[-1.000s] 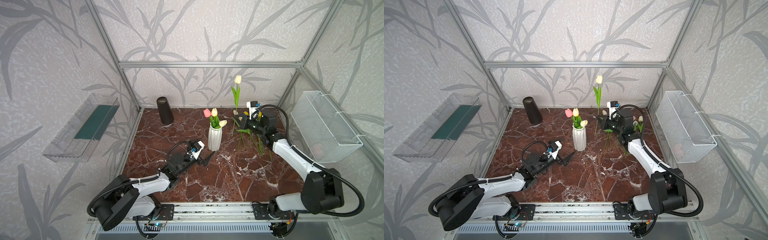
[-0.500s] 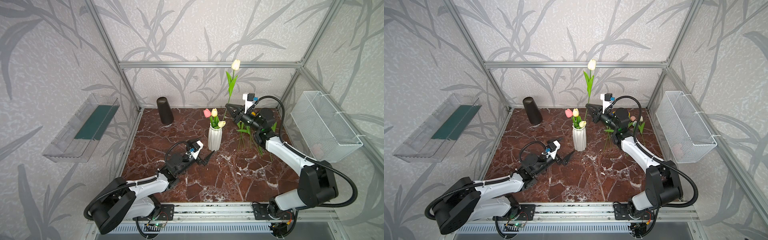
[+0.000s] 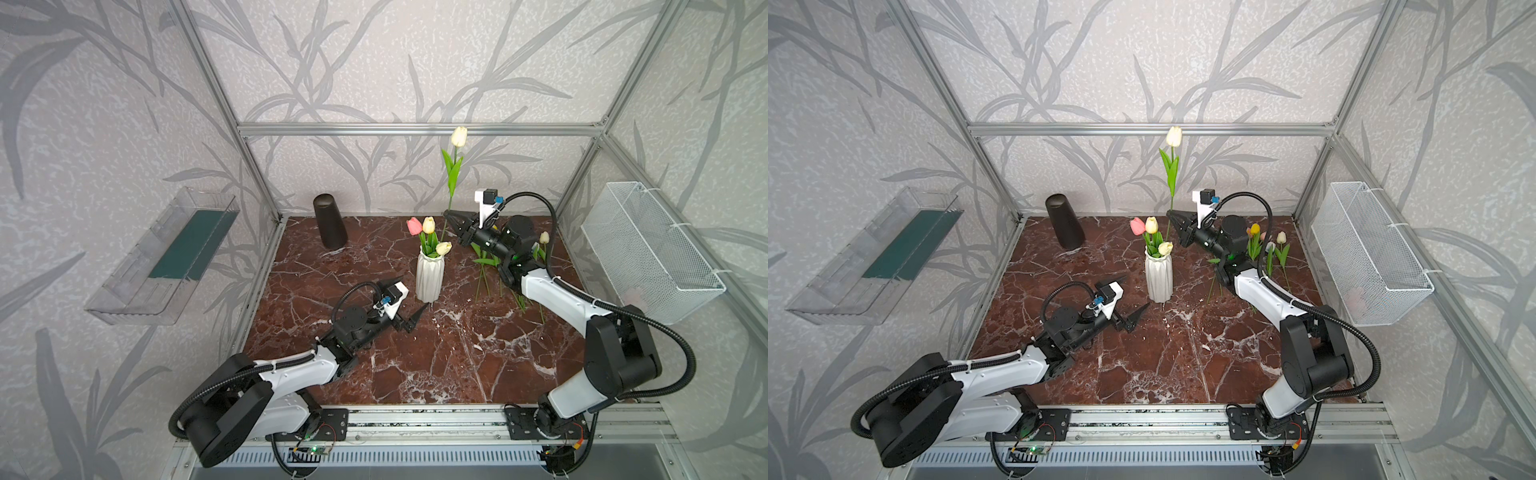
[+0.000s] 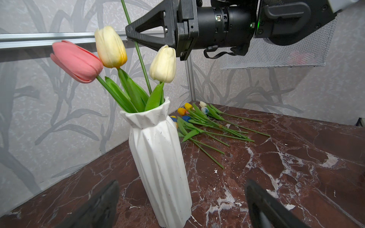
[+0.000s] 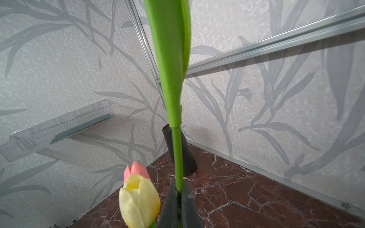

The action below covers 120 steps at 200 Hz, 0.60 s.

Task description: Arrange the flowers into the vase

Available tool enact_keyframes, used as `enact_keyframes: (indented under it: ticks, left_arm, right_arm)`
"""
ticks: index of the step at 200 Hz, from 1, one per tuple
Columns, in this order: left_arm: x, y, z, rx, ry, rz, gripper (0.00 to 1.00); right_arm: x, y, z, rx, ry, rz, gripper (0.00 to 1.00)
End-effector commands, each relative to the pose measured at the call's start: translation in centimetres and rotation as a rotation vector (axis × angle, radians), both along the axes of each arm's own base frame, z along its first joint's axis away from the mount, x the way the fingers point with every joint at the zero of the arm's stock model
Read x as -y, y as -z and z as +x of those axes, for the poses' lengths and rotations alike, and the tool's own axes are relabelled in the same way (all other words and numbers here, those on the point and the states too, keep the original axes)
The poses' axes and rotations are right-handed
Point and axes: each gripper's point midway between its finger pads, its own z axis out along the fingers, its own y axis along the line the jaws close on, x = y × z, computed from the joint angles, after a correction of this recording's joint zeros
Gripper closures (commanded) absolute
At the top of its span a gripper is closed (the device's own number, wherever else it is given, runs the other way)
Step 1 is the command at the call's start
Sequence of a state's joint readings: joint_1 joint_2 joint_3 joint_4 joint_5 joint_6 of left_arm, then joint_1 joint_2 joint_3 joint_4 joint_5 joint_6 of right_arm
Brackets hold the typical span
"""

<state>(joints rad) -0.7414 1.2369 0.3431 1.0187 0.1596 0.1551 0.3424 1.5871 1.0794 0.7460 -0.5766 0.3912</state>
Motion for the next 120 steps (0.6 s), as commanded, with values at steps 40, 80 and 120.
enact_keyframes:
  ticks: [40,80,120]
  left_arm:
    - [0.6,-0.8,0.2,0.028,0.013,-0.014,0.01]
    - [0.6,-0.7,0.2,0.028,0.015,-0.012,0.01]
    - [0.5,-0.6,0.2,0.025,0.013,-0.012,0.01]
  right_arm:
    - [-1.5,2.0,-2.0,0.066,-0.105,-0.048,1.0]
    - [-1.7,3.0,-3.5,0.106,-0.15,-0.043,1.0]
    - [-1.6,3.5,-4.2,0.126,-0.152,-0.057,0.93]
